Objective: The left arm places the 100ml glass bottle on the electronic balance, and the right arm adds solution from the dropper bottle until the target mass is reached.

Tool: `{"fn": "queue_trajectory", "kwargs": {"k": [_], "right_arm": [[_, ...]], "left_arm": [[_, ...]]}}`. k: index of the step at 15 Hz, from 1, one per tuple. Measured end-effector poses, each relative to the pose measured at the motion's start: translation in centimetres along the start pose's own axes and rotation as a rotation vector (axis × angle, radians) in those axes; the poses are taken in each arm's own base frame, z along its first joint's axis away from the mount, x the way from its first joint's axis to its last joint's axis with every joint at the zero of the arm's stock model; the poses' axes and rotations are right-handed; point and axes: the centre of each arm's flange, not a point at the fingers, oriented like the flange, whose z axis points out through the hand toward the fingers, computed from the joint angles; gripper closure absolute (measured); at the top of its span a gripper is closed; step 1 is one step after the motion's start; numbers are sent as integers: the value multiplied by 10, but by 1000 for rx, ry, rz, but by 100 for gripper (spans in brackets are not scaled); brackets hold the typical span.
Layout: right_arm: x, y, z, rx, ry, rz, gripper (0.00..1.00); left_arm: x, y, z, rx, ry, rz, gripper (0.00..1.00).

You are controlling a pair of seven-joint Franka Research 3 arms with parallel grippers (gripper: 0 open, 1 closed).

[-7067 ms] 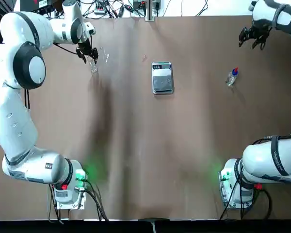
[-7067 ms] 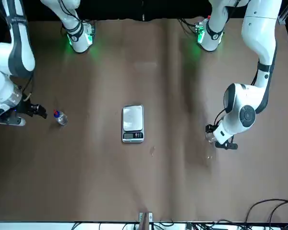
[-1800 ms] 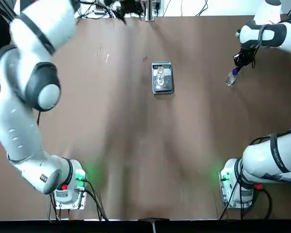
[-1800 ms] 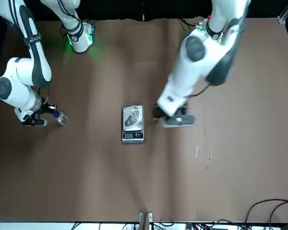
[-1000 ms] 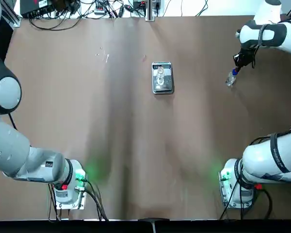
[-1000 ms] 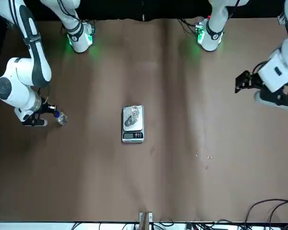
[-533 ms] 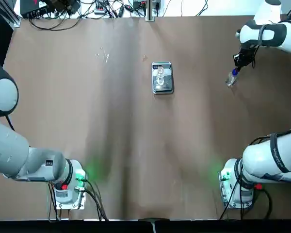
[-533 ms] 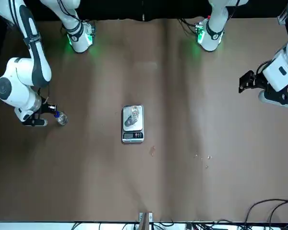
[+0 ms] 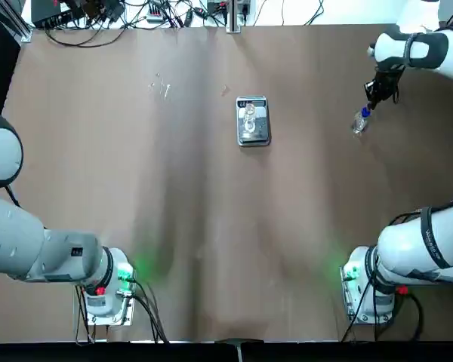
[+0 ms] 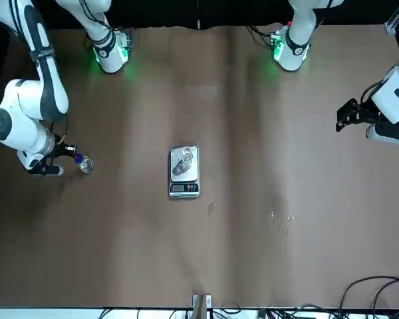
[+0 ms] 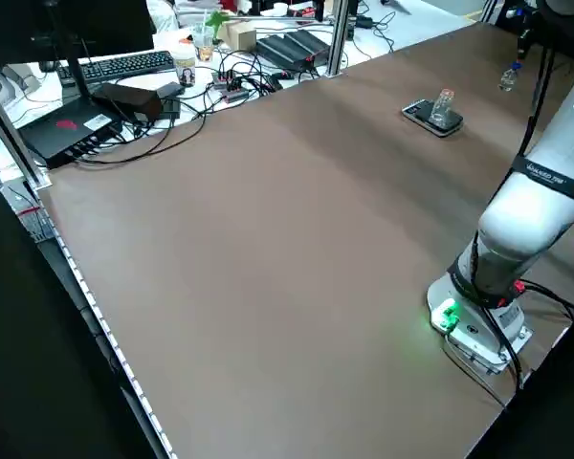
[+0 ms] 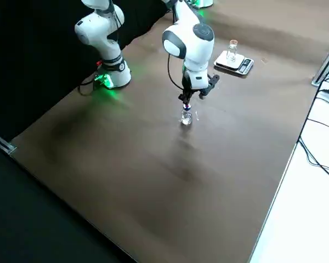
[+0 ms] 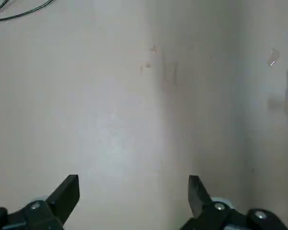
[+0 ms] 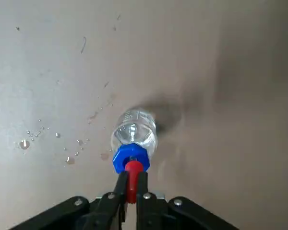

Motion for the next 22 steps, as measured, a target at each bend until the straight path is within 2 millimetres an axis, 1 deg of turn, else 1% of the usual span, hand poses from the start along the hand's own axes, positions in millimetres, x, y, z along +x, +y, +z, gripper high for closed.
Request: {"fn": "queue_trajectory", "kwargs": {"k": [2, 6, 9, 12, 16, 22], "right_arm": [[2, 0, -4, 0, 0, 0, 89], [2, 1, -7, 0, -1, 1, 89], [1, 1, -14, -1, -4, 1, 89], [1, 1, -24, 0, -17, 2, 89], [3, 3, -43, 0, -36, 4, 89], [1, 3, -61, 1, -57, 6, 89]], "left_arm": [[0, -1, 0, 1, -3, -2, 0], [-2, 4, 2, 0, -20, 5, 0], [-2, 7, 2, 0, -20, 3, 0], [-2, 7, 2, 0, -20, 3, 0], [-2, 6, 2, 1, -20, 3, 0], [-2, 4, 2, 1, -26, -1, 0]]}}
